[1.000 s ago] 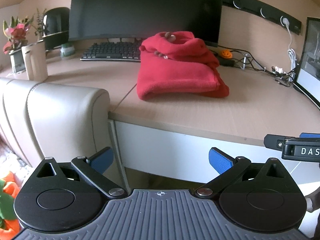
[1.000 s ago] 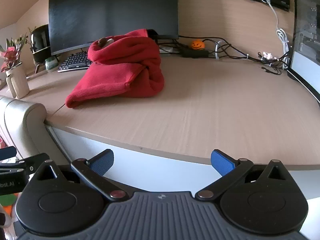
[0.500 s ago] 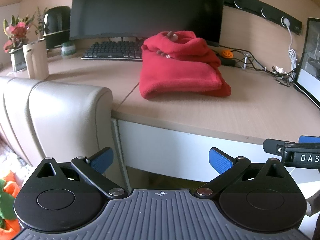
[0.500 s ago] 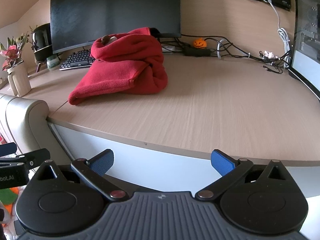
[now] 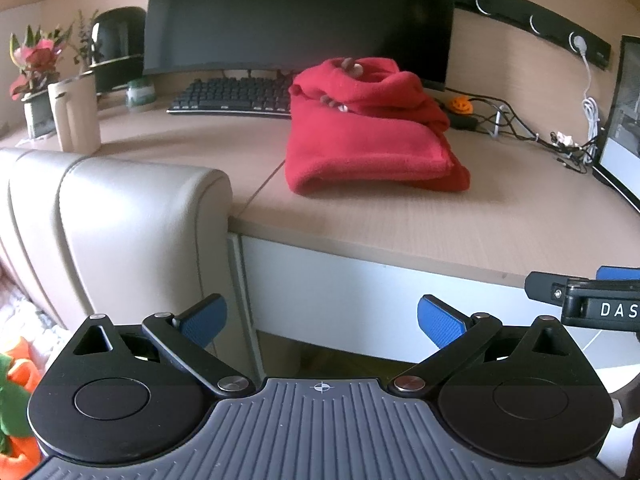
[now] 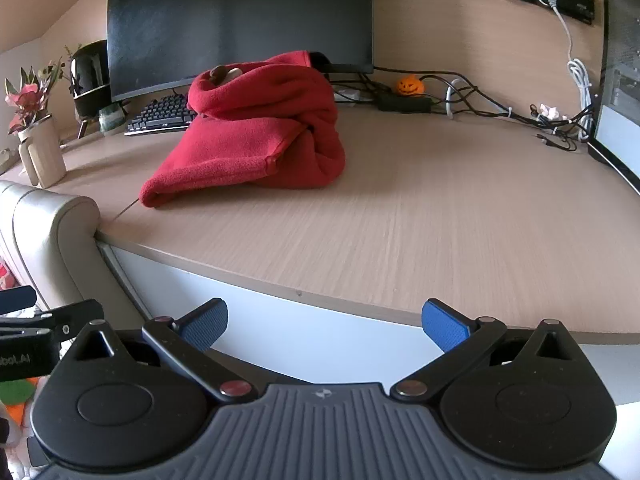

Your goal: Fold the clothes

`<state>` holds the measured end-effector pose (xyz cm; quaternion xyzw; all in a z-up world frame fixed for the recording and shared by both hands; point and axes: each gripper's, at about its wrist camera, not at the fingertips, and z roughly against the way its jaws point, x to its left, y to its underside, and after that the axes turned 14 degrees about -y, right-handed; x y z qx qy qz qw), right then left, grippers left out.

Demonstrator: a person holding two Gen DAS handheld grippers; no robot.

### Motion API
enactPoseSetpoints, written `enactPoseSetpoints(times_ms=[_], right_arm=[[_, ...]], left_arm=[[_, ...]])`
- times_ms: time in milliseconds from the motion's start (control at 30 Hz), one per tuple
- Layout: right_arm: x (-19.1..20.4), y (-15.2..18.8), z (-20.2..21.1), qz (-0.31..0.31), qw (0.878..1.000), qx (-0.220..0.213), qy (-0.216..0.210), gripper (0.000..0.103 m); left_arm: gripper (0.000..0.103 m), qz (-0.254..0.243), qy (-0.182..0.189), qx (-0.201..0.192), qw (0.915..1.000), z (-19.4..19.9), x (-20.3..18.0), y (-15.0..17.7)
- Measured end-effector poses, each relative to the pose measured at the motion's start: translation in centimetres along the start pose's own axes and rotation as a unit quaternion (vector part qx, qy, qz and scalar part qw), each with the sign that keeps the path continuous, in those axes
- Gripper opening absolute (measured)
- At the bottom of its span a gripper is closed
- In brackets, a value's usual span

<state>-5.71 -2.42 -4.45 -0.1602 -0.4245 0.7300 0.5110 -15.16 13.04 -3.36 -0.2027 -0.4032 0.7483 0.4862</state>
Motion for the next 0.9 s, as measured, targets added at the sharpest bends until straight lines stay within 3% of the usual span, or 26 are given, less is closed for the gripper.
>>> enactPoseSetpoints(times_ms=[633, 767, 900], right_arm=[[-1.8, -0.9, -0.9, -0.004, 1.0, -0.002, 0.002, 0.103], [-3.3, -2.8, -1.3, -0.004, 1.0, -0.011, 0.004, 0.103], [-6.3, -6.2, -1.5, -0.011, 0.999, -0.031, 0.013, 0.103]], left_arm=[[0.103, -0.001, 0.015, 0.007, 0.9999, -2.0, -1.3, -0.9], [0.103, 0.012, 0.027, 0.029, 0.9991, -3.2, -1.5, -1.8], [0.103, 0.013, 0.015, 0.01, 0.9998, -4.0, -2.5, -3.5]])
